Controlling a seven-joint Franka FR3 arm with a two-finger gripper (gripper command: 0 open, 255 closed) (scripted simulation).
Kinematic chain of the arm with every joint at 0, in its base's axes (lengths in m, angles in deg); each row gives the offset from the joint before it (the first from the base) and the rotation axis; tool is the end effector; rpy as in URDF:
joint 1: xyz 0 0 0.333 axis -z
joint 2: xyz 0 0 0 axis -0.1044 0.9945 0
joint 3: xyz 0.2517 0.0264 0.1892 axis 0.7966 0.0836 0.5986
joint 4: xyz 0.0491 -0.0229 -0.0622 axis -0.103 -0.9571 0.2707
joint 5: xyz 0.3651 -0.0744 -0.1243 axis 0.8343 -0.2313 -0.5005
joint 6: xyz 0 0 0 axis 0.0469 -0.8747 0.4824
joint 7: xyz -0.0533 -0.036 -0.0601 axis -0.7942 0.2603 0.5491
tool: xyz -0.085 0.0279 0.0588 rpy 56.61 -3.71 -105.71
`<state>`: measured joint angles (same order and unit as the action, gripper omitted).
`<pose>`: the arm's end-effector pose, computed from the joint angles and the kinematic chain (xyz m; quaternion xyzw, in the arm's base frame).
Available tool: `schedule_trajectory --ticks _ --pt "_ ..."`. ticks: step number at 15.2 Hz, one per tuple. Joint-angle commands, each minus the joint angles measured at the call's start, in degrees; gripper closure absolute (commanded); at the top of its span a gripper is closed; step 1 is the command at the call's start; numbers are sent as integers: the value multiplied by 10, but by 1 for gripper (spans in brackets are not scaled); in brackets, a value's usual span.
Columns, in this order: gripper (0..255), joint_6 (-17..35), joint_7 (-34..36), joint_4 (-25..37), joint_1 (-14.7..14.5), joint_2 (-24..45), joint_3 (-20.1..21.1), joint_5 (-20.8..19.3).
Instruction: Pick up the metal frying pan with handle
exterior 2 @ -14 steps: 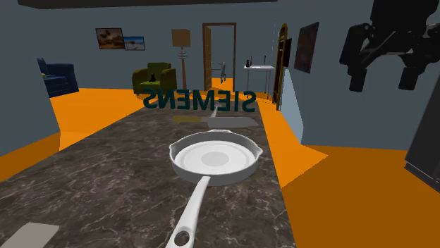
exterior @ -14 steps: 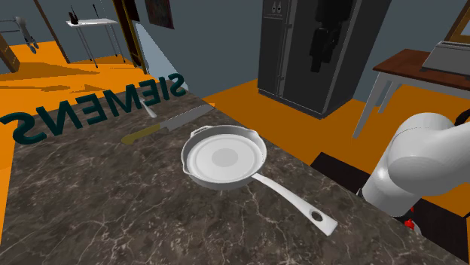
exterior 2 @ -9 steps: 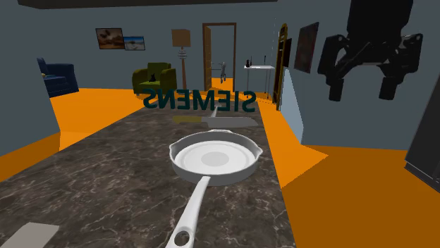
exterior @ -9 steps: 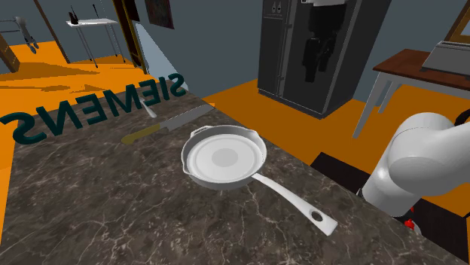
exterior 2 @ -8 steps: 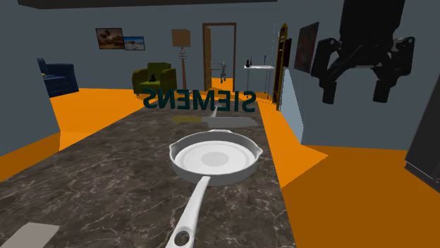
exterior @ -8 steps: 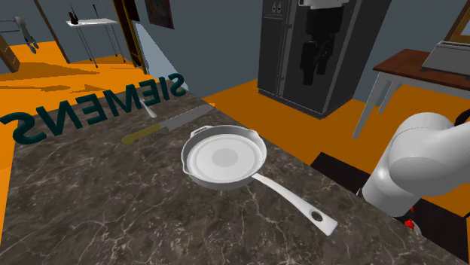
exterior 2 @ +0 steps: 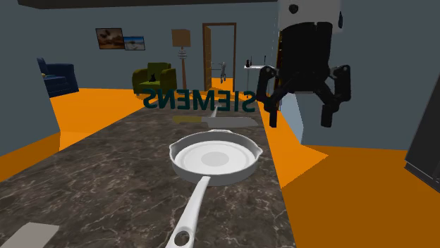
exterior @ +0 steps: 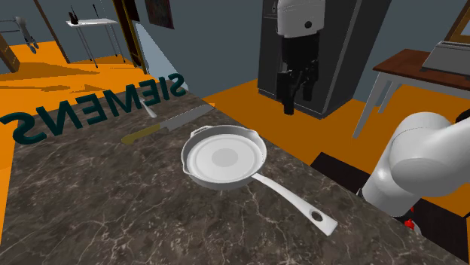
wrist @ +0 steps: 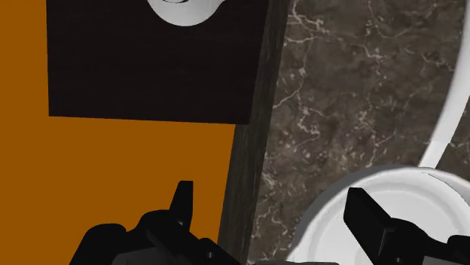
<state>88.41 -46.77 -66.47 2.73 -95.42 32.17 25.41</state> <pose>0.2909 0.1173 0.5503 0.9959 -0.0048 -0.0900 0.0065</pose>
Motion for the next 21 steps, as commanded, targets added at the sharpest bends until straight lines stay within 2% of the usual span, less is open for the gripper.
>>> schedule_trajectory --ticks 1,8,13,21 --pt "0 10 36 -6 -7 15 28 26" --pt "0 47 146 13 -24 100 114 98" --pt "0 83 224 45 -30 182 174 135" --pt "0 144 217 0 -31 199 188 139"
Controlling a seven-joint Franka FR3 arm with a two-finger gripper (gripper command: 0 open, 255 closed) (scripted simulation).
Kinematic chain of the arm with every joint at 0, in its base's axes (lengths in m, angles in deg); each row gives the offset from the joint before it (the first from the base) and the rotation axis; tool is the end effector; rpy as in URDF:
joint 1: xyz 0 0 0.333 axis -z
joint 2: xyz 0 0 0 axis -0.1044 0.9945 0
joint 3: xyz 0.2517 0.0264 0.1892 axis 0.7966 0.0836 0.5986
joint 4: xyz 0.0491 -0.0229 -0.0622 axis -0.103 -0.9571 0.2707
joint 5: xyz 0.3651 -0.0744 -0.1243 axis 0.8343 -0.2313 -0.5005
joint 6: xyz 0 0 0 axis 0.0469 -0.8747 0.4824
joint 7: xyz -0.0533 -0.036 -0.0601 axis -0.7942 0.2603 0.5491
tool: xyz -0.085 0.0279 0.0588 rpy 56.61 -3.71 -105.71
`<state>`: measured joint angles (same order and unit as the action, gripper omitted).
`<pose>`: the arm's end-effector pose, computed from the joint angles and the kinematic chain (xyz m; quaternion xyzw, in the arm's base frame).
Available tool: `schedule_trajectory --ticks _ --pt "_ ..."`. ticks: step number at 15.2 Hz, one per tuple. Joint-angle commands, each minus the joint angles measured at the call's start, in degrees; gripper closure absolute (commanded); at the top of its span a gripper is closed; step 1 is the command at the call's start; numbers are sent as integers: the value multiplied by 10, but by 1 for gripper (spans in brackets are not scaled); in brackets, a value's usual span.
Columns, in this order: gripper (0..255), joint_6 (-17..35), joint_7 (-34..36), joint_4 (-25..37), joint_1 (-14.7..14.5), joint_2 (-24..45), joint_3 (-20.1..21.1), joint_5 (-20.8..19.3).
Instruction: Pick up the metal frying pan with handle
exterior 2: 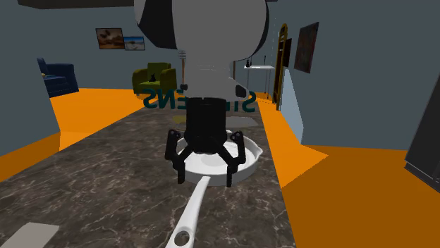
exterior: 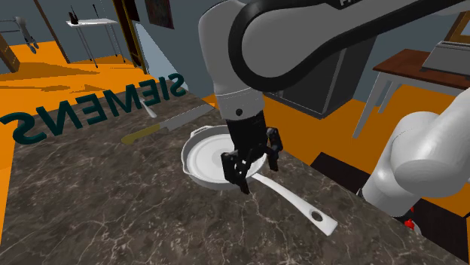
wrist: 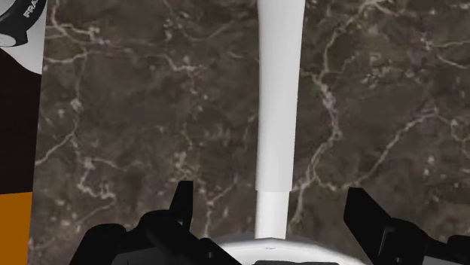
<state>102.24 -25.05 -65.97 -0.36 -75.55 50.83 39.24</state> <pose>0.2984 0.2835 0.4303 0.9820 -0.0641 -0.1775 0.0028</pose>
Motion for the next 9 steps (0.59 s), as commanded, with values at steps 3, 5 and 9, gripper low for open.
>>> schedule_trajectory --ticks 3,5,9 --pt "255 6 -1 -5 0 0 1 1" --pt "255 6 -1 -5 0 0 1 1" --pt "255 6 -1 -5 0 0 1 1"
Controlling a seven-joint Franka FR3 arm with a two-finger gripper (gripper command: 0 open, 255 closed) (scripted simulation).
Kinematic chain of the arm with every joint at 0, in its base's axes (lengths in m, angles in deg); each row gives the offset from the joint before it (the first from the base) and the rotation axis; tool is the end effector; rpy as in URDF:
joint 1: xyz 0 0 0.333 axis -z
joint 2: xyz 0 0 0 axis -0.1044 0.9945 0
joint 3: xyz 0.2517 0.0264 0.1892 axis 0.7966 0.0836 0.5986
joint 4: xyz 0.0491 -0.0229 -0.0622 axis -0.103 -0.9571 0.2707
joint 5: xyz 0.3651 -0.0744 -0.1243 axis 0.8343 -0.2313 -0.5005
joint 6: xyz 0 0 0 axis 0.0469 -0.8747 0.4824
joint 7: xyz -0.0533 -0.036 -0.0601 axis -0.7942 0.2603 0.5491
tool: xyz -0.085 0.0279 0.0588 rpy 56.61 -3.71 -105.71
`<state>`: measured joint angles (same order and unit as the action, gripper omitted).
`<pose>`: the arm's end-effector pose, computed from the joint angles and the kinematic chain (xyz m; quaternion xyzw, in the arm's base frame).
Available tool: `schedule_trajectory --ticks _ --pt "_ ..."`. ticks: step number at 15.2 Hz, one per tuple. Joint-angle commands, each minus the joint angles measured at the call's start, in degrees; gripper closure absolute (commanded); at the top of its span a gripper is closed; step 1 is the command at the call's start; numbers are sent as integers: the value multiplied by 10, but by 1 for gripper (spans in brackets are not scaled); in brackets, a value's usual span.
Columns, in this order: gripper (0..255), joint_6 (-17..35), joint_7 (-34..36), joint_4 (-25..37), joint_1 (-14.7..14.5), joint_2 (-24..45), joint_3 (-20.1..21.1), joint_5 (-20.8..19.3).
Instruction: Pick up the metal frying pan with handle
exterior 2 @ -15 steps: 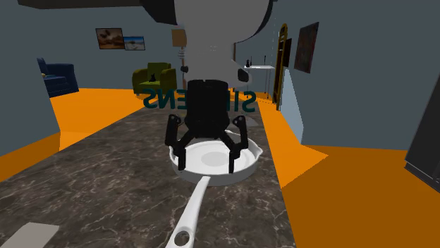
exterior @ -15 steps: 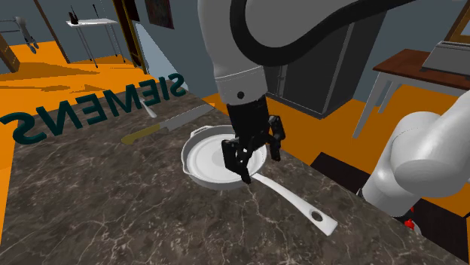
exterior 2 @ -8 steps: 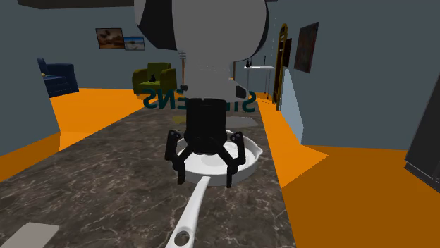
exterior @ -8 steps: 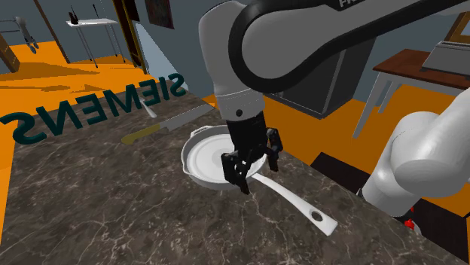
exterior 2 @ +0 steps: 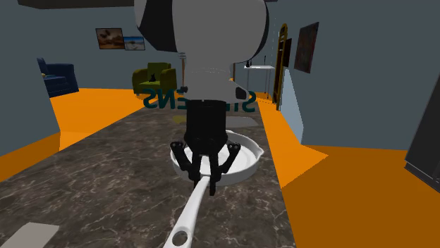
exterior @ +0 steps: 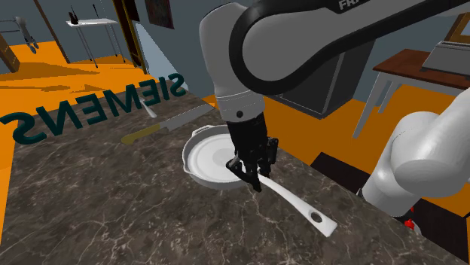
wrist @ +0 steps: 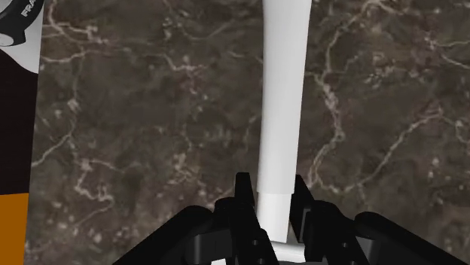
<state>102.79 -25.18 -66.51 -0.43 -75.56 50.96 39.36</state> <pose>0.2972 0.2833 0.4267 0.9821 -0.0635 -0.1773 0.0028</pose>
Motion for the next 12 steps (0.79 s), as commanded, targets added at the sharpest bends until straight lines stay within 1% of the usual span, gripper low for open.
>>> schedule_trajectory --ticks 1,3,12 --pt "255 0 0 0 0 0 0 0" --pt "255 0 1 1 0 1 0 0" --pt "255 -72 10 54 1 -19 -16 -6"
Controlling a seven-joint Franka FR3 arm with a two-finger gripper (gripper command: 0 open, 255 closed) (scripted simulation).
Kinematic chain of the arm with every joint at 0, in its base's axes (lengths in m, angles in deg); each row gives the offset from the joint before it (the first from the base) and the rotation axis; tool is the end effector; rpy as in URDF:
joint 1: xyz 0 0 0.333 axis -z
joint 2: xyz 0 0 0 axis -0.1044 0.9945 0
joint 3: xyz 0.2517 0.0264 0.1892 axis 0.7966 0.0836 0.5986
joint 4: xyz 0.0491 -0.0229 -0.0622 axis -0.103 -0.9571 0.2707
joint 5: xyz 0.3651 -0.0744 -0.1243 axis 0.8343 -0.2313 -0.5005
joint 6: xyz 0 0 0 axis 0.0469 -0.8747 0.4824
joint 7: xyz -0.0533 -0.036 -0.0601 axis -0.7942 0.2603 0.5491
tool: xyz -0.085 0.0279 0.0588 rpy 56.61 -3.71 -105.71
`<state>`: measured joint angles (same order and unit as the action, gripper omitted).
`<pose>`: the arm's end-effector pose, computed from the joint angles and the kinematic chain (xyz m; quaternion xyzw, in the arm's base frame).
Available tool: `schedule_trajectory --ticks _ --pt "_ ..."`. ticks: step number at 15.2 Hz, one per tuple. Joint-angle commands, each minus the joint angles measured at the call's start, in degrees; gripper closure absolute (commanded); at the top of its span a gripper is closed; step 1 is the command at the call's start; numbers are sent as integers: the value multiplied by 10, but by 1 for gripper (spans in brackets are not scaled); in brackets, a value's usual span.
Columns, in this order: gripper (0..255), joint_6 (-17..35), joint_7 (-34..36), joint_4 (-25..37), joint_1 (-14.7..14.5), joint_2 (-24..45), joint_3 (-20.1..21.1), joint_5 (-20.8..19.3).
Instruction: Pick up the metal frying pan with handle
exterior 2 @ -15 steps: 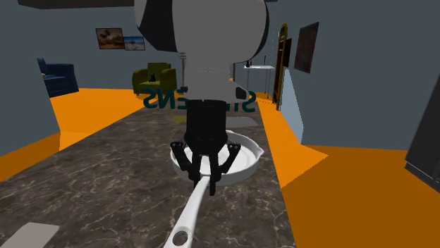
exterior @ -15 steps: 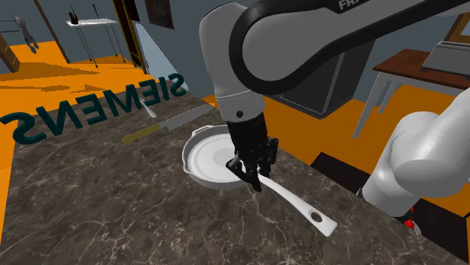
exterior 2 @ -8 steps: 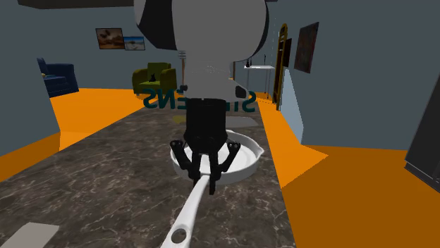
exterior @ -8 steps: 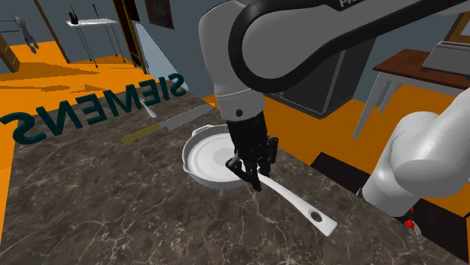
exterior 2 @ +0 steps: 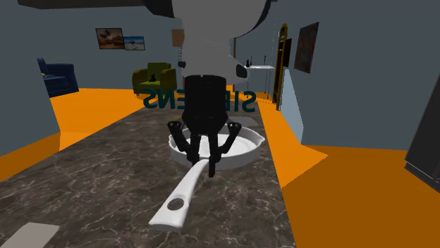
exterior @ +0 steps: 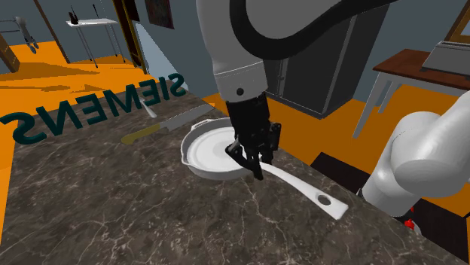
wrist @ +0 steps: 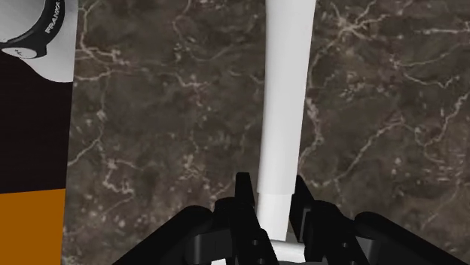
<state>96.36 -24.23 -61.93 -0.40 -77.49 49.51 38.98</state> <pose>0.2962 0.2837 0.4688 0.9820 -0.0641 -0.1775 0.0028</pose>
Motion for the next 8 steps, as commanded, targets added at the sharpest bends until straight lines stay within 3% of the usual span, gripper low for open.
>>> schedule_trajectory --ticks 1,8 --pt "255 -15 2 15 1 -1 -4 -3" --pt "255 -55 9 50 3 -6 -12 -6"
